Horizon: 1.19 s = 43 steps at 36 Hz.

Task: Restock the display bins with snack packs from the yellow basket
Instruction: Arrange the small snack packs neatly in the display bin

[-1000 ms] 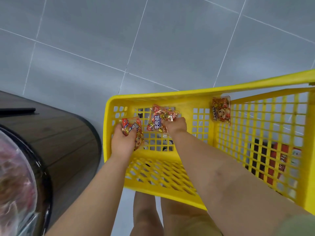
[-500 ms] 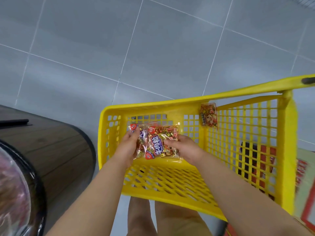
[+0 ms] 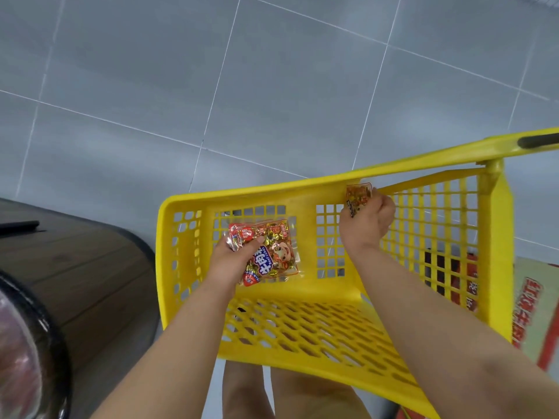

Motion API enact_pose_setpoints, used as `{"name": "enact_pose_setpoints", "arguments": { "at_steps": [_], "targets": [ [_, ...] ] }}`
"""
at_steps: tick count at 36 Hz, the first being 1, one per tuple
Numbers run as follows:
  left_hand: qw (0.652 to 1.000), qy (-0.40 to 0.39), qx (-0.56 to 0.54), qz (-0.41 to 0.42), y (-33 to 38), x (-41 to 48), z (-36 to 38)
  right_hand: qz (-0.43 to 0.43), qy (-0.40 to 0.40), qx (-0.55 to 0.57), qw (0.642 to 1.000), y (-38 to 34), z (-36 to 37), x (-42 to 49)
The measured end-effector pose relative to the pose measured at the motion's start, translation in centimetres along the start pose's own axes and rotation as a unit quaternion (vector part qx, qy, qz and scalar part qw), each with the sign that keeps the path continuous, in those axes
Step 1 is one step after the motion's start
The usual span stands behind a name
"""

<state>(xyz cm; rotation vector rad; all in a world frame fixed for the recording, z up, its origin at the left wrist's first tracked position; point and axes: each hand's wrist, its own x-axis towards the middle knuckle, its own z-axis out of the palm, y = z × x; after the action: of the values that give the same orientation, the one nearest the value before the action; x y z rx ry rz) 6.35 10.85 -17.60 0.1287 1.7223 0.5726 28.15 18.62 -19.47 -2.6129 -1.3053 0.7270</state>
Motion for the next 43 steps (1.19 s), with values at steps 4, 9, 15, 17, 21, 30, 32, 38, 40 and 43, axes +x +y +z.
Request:
{"name": "enact_pose_setpoints", "arguments": {
  "at_steps": [4, 9, 15, 17, 21, 30, 32, 38, 40, 43],
  "targets": [
    [1.000, 0.024, 0.007, -0.015, -0.4, 0.0, -0.1, 0.019, -0.027, -0.025, 0.999, 0.5, 1.3, 1.1],
    [0.998, 0.046, 0.006, -0.035, -0.8, -0.2, -0.5, 0.060, -0.173, 0.016, 0.983, 0.4, 2.1, 2.1],
    [0.997, 0.061, 0.023, -0.029, -0.6, -1.1, -1.5, 0.069, -0.179, -0.008, 0.981, -0.1, 1.8, 1.6],
    [0.997, 0.066, 0.009, -0.033, -0.1, -1.9, -1.9, 0.041, -0.187, -0.015, 0.981, -0.2, 0.7, 1.0],
    [0.998, 0.064, -0.023, -0.013, 1.4, -4.6, -3.0, -0.006, -0.230, 0.032, 0.973, -0.9, -2.1, -1.4],
    [0.981, 0.149, -0.089, 0.086, 5.1, -13.9, -8.9, 0.018, -0.384, 0.261, 0.886, -8.2, -9.5, -9.2],
    [0.975, 0.159, -0.122, 0.101, 5.4, -16.0, -10.8, 0.010, -0.421, 0.293, 0.859, -10.3, -10.7, -11.2],
    [0.955, 0.179, -0.202, 0.123, 4.3, -22.2, -17.2, -0.106, -0.439, 0.265, 0.852, -16.6, -12.1, -18.8],
    [0.946, 0.190, -0.233, 0.126, 3.4, -24.3, -19.6, -0.154, -0.419, 0.247, 0.860, -18.2, -12.1, -21.6],
    [0.926, 0.215, -0.276, 0.141, 1.4, -27.4, -23.9, -0.185, -0.401, 0.258, 0.860, -20.1, -12.0, -26.5]
  ]
}}
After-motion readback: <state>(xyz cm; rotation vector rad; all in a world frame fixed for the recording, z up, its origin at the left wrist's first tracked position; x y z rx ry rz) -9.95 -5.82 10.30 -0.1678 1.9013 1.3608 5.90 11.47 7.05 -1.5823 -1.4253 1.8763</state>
